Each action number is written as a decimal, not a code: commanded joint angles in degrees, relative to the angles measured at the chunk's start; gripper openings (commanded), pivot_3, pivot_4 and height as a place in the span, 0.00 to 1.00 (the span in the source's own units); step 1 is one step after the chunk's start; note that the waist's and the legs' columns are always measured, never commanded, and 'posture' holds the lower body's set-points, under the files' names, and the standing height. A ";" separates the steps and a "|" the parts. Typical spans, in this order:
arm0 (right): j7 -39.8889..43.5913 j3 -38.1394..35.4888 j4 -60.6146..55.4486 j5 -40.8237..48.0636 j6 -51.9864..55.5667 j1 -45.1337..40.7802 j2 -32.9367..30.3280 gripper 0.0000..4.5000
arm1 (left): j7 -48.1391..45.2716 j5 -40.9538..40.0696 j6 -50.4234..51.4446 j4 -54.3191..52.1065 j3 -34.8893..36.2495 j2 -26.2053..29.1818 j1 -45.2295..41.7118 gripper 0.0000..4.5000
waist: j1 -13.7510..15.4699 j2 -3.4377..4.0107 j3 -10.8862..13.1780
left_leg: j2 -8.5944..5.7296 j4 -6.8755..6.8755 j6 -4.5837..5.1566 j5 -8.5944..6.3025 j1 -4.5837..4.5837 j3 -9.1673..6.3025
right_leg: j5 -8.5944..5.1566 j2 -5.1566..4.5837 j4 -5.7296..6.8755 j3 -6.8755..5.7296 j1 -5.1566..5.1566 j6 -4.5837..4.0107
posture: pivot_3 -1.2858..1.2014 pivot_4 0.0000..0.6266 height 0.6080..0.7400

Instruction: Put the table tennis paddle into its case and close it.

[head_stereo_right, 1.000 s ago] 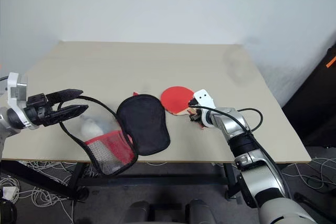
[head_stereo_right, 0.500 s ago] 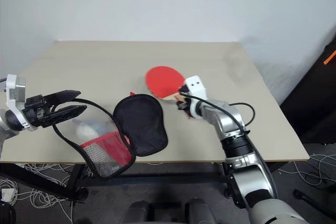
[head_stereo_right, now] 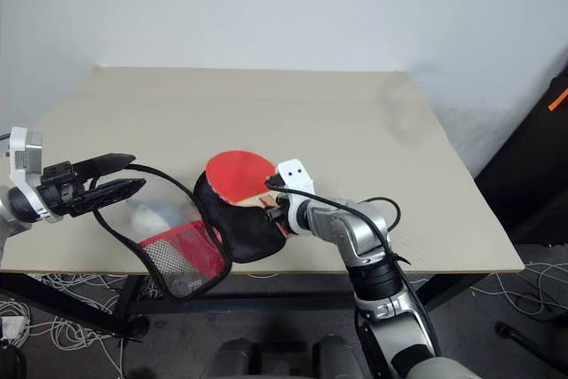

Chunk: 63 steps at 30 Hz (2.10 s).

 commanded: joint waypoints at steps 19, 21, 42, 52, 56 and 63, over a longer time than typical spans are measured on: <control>-5.39 -0.43 11.84 -2.31 -7.94 -6.45 7.43 0.25 | 0.17 -1.09 -0.46 -0.63 2.35 0.48 0.40 1.00 | -0.18 -0.01 -0.01 | 0.02 0.01 0.00 0.00 0.01 -0.02 | 0.03 0.02 0.00 -0.01 0.01 -0.04 | 0.52 0.00 1.00; -6.24 -1.11 13.19 -2.75 -8.63 -7.22 7.70 0.25 | 0.21 -1.09 -0.49 -0.62 2.36 0.42 0.44 1.00 | -0.09 -0.03 -0.02 | 0.01 0.01 0.00 0.00 0.00 -0.02 | 0.03 0.01 -0.01 -0.01 0.01 -0.04 | 0.52 0.00 1.00; -7.77 -2.29 15.17 -3.26 -6.53 -8.74 9.60 0.41 | 0.38 -1.14 -0.45 -0.41 2.31 0.24 0.41 1.00 | -0.16 -0.05 -0.03 | 0.01 0.00 0.00 0.00 0.00 -0.03 | 0.09 0.01 -0.02 -0.02 0.01 -0.13 | 0.52 0.00 1.00; -7.31 -8.62 12.70 3.12 -1.73 -10.71 12.14 0.99 | 0.41 -0.85 -0.60 0.02 2.15 0.32 0.32 1.00 | -0.16 -0.05 -0.03 | 0.01 0.01 0.00 0.00 0.00 -0.04 | 0.09 0.01 -0.02 -0.03 0.03 -0.14 | 0.52 0.00 1.00; -6.84 -12.84 11.36 6.21 -1.39 -11.85 10.63 0.99 | 0.47 -0.63 -0.88 0.45 2.01 0.31 -0.08 1.00 | -0.19 -0.04 -0.03 | 0.02 0.00 0.00 0.00 0.00 -0.04 | 0.09 0.01 -0.02 -0.03 0.02 -0.14 | 0.52 0.00 1.00; 1.59 -10.98 4.75 7.55 -7.66 -10.47 -0.02 0.99 | 0.11 -0.69 -1.06 2.01 2.76 1.44 -1.19 1.00 | -0.10 -0.05 -0.03 | 0.01 -0.01 0.00 0.00 0.00 -0.05 | 0.06 0.01 -0.05 -0.05 0.04 -0.09 | 0.52 0.00 1.00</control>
